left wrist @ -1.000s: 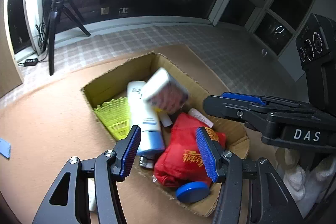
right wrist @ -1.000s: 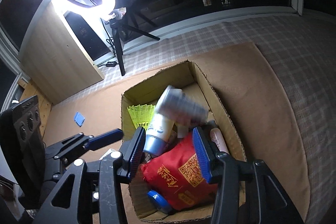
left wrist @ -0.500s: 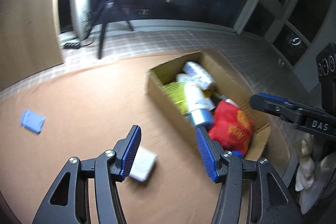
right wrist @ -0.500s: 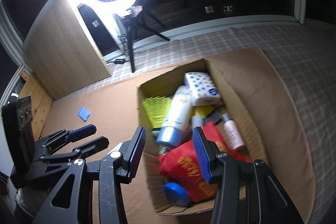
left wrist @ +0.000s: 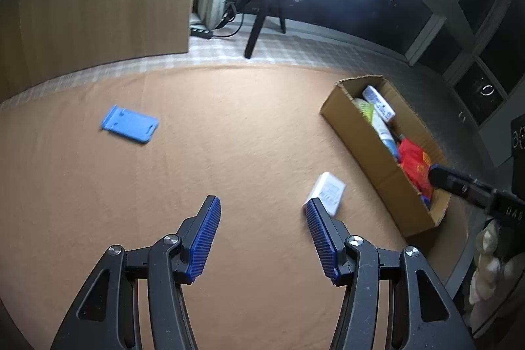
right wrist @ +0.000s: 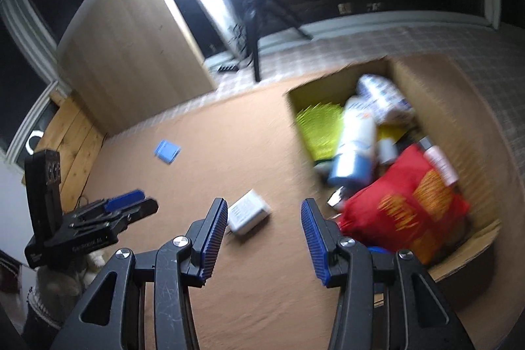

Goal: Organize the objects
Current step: 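Grasp the white charger with the right tool and lift it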

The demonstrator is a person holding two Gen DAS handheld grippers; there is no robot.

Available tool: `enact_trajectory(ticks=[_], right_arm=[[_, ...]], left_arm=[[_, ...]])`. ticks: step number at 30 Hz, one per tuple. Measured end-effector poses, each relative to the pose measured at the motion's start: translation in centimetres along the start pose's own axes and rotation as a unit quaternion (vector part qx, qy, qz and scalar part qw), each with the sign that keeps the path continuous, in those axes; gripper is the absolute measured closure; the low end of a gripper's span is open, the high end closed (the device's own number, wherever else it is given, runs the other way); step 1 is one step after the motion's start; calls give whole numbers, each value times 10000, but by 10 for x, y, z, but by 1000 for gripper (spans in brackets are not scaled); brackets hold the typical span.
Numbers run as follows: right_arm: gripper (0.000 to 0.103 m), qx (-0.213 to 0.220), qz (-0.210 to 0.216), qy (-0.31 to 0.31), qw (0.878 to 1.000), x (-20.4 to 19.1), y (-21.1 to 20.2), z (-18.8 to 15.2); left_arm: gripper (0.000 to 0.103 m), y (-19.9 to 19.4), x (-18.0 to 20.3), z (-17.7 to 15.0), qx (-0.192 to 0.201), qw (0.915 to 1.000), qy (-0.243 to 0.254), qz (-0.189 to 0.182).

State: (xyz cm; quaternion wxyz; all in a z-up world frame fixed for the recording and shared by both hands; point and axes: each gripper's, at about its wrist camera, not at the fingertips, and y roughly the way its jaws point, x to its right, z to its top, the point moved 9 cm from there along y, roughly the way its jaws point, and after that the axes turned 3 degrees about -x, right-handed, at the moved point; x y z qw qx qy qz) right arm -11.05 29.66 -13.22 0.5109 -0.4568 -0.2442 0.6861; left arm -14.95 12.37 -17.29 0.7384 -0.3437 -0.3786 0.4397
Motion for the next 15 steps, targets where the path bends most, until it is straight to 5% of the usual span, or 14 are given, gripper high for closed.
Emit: enact_trajectory(ticks=[7, 15], right_arm=[[60, -464, 142, 24, 9988, -27, 37, -17], [60, -712, 12, 417, 9966, -20, 68, -23]], left_arm=[[45, -3, -26, -7, -49, 9998, -156, -66], [46, 33, 3, -18, -472, 9969, 531, -353]])
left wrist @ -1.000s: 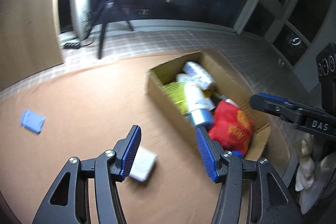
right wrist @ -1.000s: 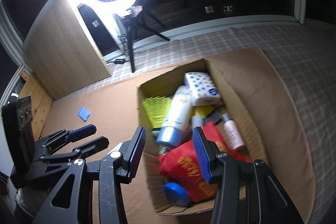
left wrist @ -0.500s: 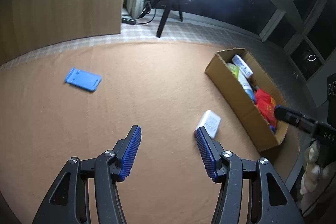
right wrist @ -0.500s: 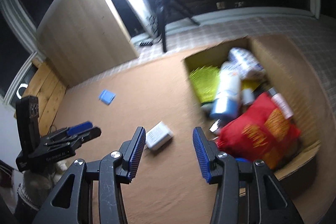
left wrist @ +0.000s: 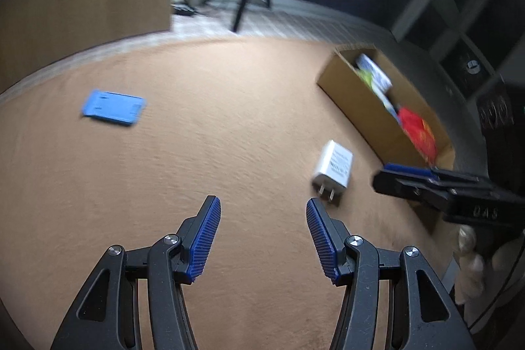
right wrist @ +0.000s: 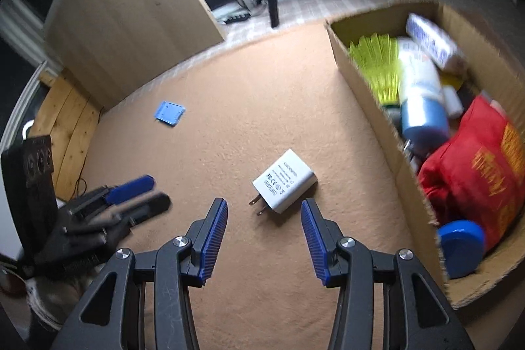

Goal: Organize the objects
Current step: 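Grasp the white charger with the right tool and lift it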

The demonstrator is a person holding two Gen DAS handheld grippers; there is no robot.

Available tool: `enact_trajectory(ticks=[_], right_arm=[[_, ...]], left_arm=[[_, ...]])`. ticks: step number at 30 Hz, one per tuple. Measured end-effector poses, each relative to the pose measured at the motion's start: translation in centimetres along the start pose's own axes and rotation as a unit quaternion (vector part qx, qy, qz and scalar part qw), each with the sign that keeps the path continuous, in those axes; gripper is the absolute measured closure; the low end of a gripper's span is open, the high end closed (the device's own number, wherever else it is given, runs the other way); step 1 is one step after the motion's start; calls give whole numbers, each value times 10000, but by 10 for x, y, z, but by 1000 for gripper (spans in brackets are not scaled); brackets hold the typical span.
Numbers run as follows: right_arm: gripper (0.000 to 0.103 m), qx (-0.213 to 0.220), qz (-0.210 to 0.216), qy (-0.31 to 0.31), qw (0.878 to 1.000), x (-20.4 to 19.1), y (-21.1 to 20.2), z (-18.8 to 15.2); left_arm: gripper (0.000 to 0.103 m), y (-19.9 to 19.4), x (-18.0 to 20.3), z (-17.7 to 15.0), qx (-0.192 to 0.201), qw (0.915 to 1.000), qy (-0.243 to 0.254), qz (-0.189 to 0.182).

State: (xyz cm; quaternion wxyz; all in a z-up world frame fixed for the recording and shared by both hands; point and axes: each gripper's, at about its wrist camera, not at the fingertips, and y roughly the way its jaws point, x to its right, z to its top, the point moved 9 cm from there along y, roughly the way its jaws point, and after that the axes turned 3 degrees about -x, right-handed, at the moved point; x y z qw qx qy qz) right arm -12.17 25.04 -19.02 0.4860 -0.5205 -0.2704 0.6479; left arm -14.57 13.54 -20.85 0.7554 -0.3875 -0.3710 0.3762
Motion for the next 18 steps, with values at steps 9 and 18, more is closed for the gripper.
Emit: enact_trajectory(ticks=[9, 18], right_arm=[[60, -256, 115, 673, 9973, 21, 21, 1], [60, -405, 305, 831, 9952, 19, 35, 10]], left_arm=[[46, 45, 49, 3, -371, 9959, 708, -419], [46, 65, 64, 14, -537, 9912, 1106, -497]])
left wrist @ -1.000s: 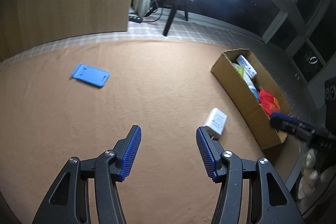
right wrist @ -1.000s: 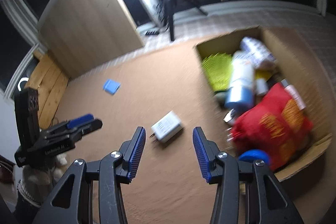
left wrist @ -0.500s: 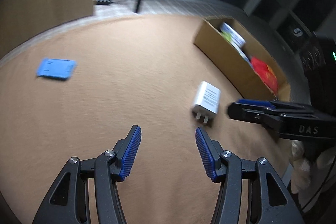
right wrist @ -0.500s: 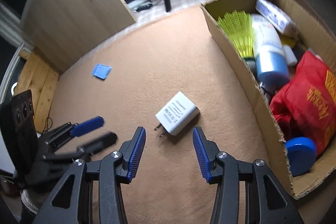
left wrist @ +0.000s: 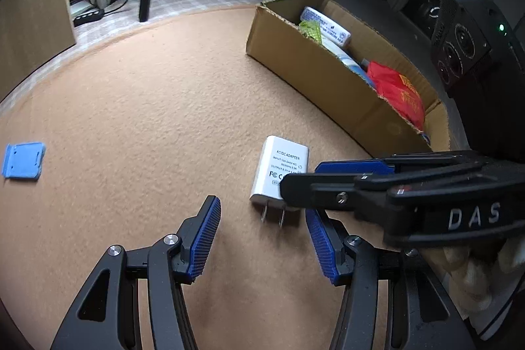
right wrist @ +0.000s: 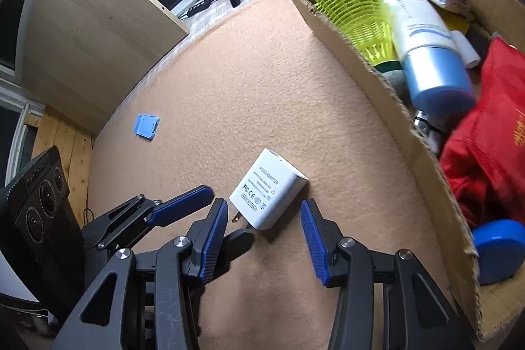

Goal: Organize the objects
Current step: 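Grasp the white charger with the right tool and lift it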

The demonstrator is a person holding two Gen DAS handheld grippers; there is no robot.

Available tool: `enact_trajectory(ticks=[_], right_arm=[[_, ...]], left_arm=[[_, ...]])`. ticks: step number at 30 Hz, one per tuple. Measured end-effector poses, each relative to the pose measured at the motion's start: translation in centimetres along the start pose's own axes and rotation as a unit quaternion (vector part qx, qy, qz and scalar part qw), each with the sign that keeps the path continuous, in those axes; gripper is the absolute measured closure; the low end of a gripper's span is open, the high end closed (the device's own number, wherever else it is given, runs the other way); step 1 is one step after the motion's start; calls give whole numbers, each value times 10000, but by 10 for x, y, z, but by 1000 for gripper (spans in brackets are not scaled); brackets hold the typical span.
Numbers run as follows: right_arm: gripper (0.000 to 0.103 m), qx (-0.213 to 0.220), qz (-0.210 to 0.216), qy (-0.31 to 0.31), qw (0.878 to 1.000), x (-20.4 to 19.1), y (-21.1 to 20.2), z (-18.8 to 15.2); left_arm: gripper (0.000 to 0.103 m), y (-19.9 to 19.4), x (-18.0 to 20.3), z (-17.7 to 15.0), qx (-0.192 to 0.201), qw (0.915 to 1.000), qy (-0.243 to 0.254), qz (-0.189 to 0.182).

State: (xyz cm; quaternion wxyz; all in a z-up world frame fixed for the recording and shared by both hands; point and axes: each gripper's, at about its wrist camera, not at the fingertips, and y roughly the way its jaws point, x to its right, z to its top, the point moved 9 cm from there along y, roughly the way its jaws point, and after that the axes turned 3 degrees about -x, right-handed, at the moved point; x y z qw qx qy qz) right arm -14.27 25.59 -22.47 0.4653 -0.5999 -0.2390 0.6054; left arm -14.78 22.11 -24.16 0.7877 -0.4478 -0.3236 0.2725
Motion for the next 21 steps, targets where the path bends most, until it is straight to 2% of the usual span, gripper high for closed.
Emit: enact_trajectory(ticks=[10, 12, 15, 21], right_arm=[[68, -96, 30, 26, 9999, 1, 7, 1], [73, -88, 68, 18, 9999, 0, 6, 1], [75, -113, 121, 7, 9999, -1, 7, 1], [76, -115, 123, -46, 9998, -1, 7, 0]], left_arm=[[46, 14, 3, 7, -56, 9999, 101, -98], [48, 15, 5, 8, -44, 9998, 128, -138], [56, 16, 9, 8, -66, 9997, 185, -175], [57, 14, 11, 6, -23, 9999, 122, -117]])
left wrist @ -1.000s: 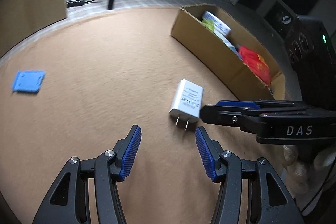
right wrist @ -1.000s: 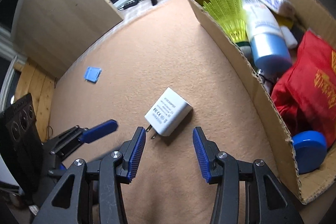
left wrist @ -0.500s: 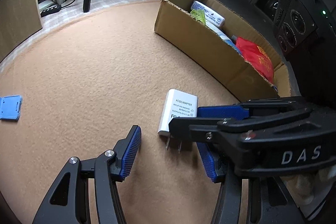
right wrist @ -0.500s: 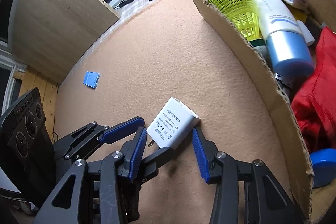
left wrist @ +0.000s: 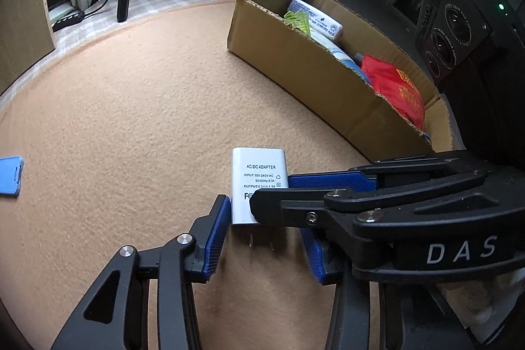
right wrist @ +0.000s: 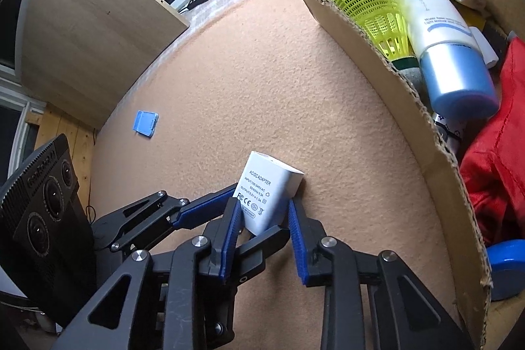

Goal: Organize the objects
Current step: 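Grasp the white charger with the right tool and lift it, then carry the charger with the right tool and release it into the box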

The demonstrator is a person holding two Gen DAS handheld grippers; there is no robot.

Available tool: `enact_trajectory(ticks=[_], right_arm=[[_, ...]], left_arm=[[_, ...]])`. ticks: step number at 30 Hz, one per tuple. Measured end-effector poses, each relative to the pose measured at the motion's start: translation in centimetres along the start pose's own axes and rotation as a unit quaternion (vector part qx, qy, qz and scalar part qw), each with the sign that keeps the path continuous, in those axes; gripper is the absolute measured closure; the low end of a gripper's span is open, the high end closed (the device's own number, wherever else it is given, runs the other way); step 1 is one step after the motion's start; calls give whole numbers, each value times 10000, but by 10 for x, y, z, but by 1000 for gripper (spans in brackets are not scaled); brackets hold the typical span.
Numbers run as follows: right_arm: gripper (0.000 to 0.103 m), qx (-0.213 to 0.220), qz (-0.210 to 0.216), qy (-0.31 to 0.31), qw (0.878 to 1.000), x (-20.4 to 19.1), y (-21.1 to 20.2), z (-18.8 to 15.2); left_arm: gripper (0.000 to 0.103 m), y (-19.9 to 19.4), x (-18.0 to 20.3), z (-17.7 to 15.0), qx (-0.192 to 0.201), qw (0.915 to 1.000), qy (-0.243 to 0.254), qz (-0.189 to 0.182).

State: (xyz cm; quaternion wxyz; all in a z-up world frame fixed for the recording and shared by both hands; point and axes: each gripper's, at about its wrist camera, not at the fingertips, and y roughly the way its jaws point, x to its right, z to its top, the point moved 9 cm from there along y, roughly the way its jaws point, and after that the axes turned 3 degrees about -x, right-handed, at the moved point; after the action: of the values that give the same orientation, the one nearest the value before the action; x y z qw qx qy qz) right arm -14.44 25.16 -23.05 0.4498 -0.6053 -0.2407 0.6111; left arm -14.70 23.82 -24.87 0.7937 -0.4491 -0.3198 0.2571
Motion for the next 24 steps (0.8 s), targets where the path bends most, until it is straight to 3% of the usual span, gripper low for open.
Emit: enact_trajectory(ticks=[11, 24], right_arm=[[76, 237, 108, -255, 9993, -7, -27, -6], [76, 664, 73, -314, 9973, 18, -94, -6]], left_arm=[[58, -24, 19, 2, 277, 9995, -95, 128], [58, -42, 86, 33, 552, 9978, 361, 112]])
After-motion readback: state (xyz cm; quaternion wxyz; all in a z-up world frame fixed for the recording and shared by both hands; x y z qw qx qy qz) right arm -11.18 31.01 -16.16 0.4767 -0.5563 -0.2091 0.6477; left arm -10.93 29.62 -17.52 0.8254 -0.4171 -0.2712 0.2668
